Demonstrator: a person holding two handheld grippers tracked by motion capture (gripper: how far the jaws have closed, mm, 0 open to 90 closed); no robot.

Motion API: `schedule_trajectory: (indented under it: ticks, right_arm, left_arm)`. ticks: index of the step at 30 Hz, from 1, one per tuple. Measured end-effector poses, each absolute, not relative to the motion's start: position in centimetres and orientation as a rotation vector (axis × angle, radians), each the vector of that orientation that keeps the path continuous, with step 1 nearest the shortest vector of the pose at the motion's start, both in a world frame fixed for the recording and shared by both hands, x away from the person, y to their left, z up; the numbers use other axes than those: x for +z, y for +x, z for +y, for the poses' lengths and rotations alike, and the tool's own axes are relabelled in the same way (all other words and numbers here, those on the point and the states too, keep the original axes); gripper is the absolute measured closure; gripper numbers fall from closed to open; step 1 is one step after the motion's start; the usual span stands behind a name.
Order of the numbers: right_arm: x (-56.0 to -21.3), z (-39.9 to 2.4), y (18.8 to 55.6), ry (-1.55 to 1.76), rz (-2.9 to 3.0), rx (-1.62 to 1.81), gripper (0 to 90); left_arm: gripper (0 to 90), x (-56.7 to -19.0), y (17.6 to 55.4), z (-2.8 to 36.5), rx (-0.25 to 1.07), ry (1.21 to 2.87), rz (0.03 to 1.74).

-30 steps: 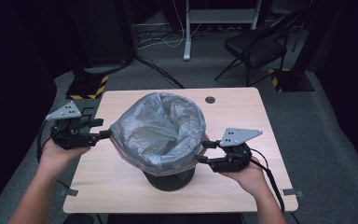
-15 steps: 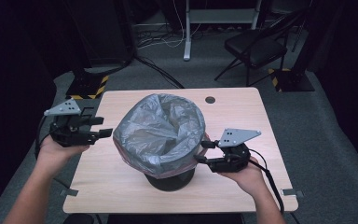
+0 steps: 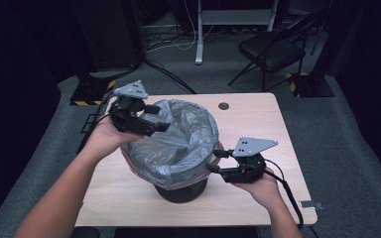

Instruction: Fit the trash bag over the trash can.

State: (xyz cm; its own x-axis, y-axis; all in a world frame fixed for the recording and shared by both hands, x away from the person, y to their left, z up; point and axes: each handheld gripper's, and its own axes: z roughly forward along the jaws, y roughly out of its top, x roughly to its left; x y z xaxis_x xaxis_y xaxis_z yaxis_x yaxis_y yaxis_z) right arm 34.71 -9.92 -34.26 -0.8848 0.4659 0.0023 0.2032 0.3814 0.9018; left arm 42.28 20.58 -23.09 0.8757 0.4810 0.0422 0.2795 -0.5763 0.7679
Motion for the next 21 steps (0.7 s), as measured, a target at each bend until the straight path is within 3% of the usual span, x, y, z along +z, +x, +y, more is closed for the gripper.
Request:
schedule_trajectory:
  ticks: [10, 21]
  right_arm:
    - [-34.3, -9.9, 34.7, 0.589, 2.375, 1.525, 50.0]
    - [-34.7, -9.9, 34.8, 0.585, 2.384, 1.537, 55.8]
  left_arm:
    - [34.5, -24.9, 45.0, 14.5, 0.233, 2.336, 0.528]
    - [36.6, -30.0, 48.5, 14.3, 0.127, 2.524, 0.699]
